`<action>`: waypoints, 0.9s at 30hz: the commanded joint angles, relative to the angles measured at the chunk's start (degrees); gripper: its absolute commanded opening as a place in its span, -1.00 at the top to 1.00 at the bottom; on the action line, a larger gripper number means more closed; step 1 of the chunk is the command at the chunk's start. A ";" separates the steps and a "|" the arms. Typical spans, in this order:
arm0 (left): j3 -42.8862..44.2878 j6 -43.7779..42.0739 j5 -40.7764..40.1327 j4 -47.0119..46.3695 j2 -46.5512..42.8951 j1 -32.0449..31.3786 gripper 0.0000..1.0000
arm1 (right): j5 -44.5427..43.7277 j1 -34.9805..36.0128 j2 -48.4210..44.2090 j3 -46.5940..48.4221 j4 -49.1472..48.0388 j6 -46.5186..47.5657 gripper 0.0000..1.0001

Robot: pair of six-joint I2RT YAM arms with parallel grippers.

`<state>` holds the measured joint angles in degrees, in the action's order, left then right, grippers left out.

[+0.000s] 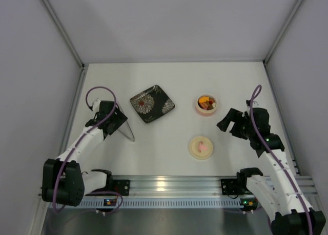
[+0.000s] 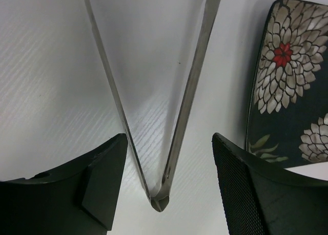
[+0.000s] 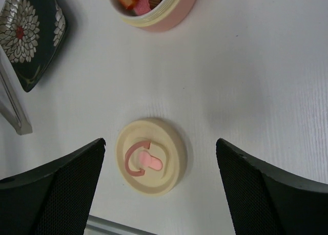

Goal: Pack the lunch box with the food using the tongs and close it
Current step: Place the clamp at the center of the board, then pick up the box lid from the center of the board.

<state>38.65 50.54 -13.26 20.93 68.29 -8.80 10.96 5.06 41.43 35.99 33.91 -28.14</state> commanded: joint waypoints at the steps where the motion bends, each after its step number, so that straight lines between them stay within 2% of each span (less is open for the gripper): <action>1: 1.42 -2.37 4.02 -3.17 -2.98 0.27 -0.43 | 4.15 -0.67 -0.30 0.75 -3.24 1.25 -0.73; 5: 5.45 -4.31 7.72 -1.25 -5.09 -2.09 -0.43 | 3.55 1.97 -2.58 -0.30 -1.83 -0.68 -0.52; 7: 7.22 -5.71 6.32 -0.19 -5.19 -6.92 -0.43 | 2.06 5.38 -3.98 -1.18 -1.13 -2.34 -0.37; 11: 12.22 -8.00 1.40 3.41 -4.31 -19.81 -0.43 | -9.60 17.59 -2.24 -1.53 -1.21 -7.70 -0.31; 12: 14.24 -8.44 0.61 4.81 -4.05 -21.68 -0.43 | -12.08 23.62 -0.23 -1.45 -1.65 -8.94 -0.27; 15: 17.15 -10.02 -2.03 8.15 -3.87 -27.13 -0.43 | -22.62 33.39 5.39 -0.84 -2.27 -13.69 -0.24; 17: 18.91 -11.25 -2.48 9.56 -4.83 -28.64 -0.43 | -28.07 37.11 9.78 -0.48 -2.09 -16.50 -0.22; 19: 19.70 -12.65 -2.04 10.97 -6.58 -28.99 -0.44 | -29.76 43.69 14.09 -0.66 -4.97 -18.69 -0.19; 21: 20.14 -14.41 -1.51 11.59 -7.64 -29.08 -0.44 | -32.22 46.50 17.34 0.30 -5.26 -20.54 -0.18; 23: 20.67 -15.56 -1.68 12.73 -8.96 -29.08 -0.45 | -35.91 48.72 21.82 2.32 -3.94 -22.22 -0.17; 27: 20.59 -18.55 -3.44 14.58 -10.72 -29.08 -0.46 | -37.50 49.96 25.98 3.91 -4.73 -23.18 -0.13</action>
<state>57.14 35.73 -14.48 33.32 59.48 -37.67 -20.43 53.54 66.02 36.49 32.77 -48.25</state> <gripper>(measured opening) 0.729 0.573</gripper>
